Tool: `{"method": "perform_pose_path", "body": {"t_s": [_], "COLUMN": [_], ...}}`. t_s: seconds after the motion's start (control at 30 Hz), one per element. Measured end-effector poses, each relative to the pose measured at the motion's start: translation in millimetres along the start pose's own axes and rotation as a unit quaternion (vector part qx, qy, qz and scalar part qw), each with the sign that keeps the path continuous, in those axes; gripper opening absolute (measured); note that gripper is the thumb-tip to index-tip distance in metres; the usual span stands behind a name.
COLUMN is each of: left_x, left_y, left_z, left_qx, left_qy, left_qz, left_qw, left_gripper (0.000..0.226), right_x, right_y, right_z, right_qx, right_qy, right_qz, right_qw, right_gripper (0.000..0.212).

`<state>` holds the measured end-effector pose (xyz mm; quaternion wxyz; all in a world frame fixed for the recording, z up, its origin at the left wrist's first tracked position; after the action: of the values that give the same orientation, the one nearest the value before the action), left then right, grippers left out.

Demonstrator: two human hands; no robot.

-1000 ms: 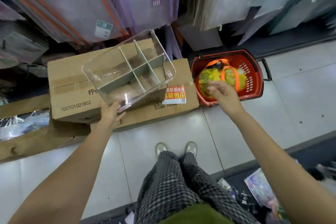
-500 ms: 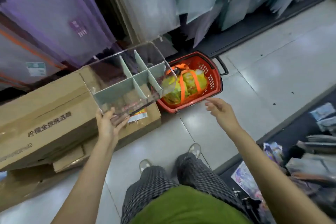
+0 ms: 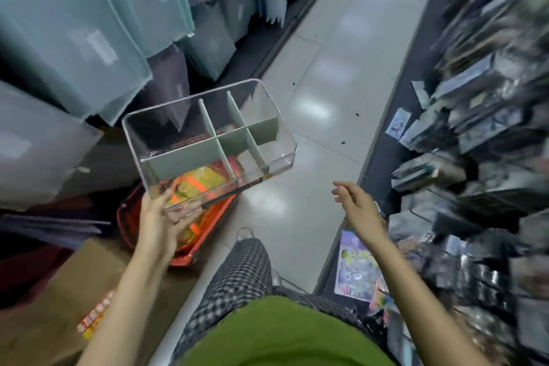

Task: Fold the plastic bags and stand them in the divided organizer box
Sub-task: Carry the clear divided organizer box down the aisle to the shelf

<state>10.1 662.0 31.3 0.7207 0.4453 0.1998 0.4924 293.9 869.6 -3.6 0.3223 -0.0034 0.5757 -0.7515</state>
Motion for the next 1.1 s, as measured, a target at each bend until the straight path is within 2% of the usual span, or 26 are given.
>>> {"method": "perform_pose_path", "body": {"t_s": [0.2, 0.43, 0.67, 0.8, 0.97, 1.1], "left_x": [102, 247, 449, 566, 715, 833], "left_y": [20, 70, 139, 154, 159, 186], "left_z": [-95, -241, -373, -439, -522, -574], "left_qx": [-0.031, -0.051, -0.046, -0.064, -0.097, -0.074], "left_qy": [-0.043, -0.063, -0.109, -0.135, -0.157, -0.148], "left_qz": [-0.053, -0.076, -0.09, -0.088, -0.09, -0.1], "left_qw": [0.997, 0.994, 0.989, 0.985, 0.979, 0.981], "left_gripper": [0.033, 0.044, 0.035, 0.033, 0.016, 0.026], "right_x": [-53, -111, -187, -233, -298, -359], "right_y": [0, -60, -124, -116, -97, -117], "right_z": [-91, -284, -434, -504, -621, -743], "right_qx": [0.041, 0.042, 0.038, 0.079, 0.12, 0.13], "right_qy": [0.062, 0.103, 0.142, 0.171, 0.212, 0.203], "right_qz": [-0.054, -0.043, -0.073, -0.094, -0.13, -0.14], "right_qw": [0.996, 0.993, 0.986, 0.977, 0.961, 0.96], "right_gripper": [0.017, 0.019, 0.017, 0.02, 0.018, 0.018]}}
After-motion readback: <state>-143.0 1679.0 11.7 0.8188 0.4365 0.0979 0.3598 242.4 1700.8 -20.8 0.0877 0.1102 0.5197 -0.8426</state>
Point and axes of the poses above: each hand's wrist, its own z-axis away from the middle knuckle, its own x-axis out of the palm, y = z × x, the point moved 3 cm from there along -z, towards the middle knuckle, and after that the axes turned 3 degrees about -z, right-handed, at the moved point
